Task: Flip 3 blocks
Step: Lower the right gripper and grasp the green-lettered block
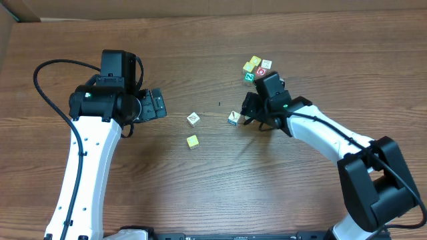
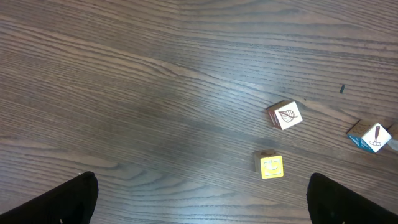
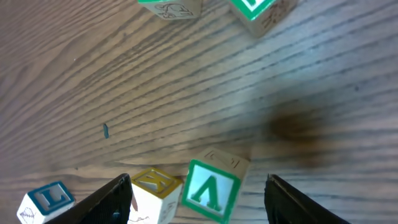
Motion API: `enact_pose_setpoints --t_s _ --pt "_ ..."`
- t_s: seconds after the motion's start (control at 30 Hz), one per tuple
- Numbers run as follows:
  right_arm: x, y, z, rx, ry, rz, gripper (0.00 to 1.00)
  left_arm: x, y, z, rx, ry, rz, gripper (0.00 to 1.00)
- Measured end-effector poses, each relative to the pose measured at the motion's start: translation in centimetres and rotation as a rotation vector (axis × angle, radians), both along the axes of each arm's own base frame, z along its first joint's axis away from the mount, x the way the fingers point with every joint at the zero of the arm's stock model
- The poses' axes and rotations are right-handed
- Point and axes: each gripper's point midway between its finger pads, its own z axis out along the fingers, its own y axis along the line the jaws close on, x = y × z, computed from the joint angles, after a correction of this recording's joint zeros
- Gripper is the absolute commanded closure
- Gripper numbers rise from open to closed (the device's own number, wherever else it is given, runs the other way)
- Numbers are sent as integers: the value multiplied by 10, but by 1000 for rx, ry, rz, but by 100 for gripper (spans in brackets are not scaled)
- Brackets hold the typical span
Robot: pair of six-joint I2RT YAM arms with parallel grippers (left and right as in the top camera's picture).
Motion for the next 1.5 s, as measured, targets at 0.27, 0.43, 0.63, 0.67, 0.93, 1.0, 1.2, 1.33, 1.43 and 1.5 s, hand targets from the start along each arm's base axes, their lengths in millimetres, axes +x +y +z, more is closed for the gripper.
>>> enact_pose_setpoints --t_s 0.27,0.43,0.63,0.67,0.93,1.0,1.2,1.33,1.43,1.5 --pt "-3 -5 -2 -86 -24 -67 30 0 0 0 0 0 0 0" --pt "3 -7 0 -85 -50 -97 30 0 0 0 0 0 0 0" --pt "5 -6 -14 -93 -34 -97 33 0 0 0 0 0 0 0" --pt "4 -6 -17 -97 -28 -98 37 0 0 0 0 0 0 0" --pt "1 -5 -23 -101 -11 -95 44 0 0 0 0 0 0 0" --pt "1 -4 -23 -100 -11 -93 44 0 0 0 0 0 0 0" --pt "-1 -4 -23 -104 -7 -91 44 0 0 0 0 0 0 0" --pt "-1 -4 -24 -105 -4 -91 52 0 0 0 0 0 0 0" --pt "-2 -4 -24 -106 -4 -90 53 0 0 0 0 0 0 0" --pt "-2 -5 -25 -106 -4 -91 52 0 0 0 0 0 0 0"
